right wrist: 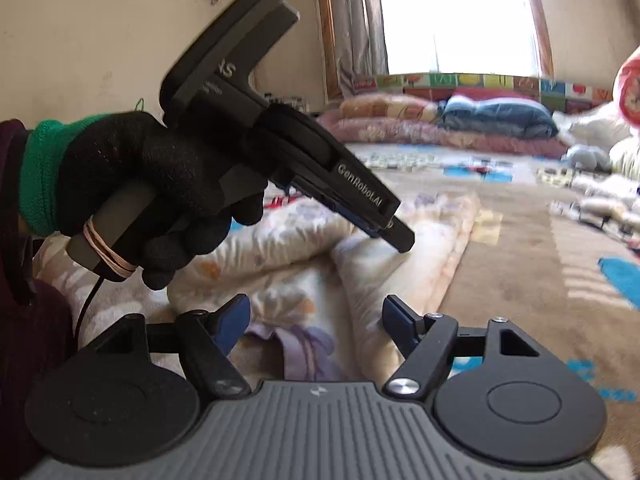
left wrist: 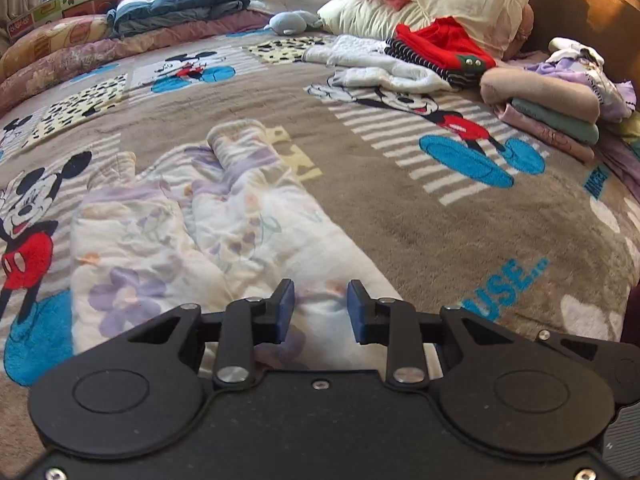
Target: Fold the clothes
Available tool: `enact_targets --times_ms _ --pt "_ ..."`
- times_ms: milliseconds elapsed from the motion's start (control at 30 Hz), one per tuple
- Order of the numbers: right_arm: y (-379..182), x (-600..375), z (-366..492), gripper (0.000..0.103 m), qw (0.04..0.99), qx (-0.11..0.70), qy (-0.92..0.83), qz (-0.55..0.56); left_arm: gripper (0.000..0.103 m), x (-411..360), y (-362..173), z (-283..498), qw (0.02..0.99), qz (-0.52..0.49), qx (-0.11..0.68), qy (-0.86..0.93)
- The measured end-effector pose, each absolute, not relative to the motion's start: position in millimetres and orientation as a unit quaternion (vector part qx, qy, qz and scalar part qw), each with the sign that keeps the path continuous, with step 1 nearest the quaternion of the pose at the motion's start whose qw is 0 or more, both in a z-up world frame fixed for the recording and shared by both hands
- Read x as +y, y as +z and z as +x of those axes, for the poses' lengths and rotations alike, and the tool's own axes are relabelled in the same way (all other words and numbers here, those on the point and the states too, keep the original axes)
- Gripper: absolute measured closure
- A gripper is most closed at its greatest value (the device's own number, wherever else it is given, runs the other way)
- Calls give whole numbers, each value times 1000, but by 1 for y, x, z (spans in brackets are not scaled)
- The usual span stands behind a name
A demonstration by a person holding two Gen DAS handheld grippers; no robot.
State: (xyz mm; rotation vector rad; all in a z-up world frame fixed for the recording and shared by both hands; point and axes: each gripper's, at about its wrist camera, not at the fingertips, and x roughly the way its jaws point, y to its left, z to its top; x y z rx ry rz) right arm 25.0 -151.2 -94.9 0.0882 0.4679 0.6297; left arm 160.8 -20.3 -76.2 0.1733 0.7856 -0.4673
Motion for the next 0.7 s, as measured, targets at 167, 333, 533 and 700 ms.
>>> enact_targets --times_ms 167,333,533,700 --pt "-102 -147 31 26 915 235 325 46 70 -12 -73 149 906 58 359 -216" --pt "-94 -160 16 26 921 204 325 70 57 7 -60 124 924 16 325 -199" --pt "-87 -172 0 26 937 199 285 37 51 72 -45 71 950 -60 274 -139" --pt "-84 -155 -14 27 942 183 263 -98 45 94 -44 31 964 27 246 -101"
